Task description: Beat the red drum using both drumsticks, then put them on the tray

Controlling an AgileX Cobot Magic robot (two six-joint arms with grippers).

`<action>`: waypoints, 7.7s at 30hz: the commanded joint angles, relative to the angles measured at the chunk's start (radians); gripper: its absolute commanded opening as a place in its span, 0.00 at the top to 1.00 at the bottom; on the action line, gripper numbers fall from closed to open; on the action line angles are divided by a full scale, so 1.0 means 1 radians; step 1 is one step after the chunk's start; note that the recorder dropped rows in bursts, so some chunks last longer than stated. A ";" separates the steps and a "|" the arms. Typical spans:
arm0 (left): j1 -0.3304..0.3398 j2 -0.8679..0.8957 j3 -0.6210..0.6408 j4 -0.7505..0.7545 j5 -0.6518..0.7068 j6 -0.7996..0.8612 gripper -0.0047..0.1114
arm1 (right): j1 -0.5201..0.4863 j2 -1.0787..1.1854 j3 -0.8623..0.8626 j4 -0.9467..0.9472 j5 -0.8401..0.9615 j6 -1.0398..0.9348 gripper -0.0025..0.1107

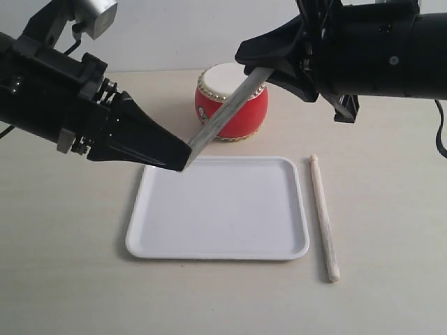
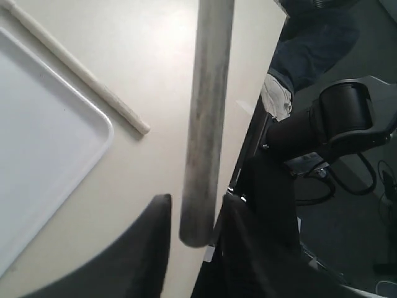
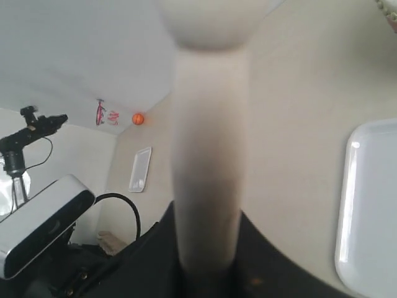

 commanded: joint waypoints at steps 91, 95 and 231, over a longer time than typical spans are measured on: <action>0.143 -0.032 0.003 0.126 -0.207 -0.191 0.96 | 0.096 0.245 -0.042 -1.846 0.285 1.328 0.55; 0.143 -0.032 0.003 0.122 -0.207 -0.191 0.96 | 0.096 0.311 -0.074 -1.813 0.284 1.328 0.55; -0.005 0.541 -0.562 0.867 0.097 -0.744 0.96 | -0.018 0.628 -0.884 -1.529 0.644 0.846 0.98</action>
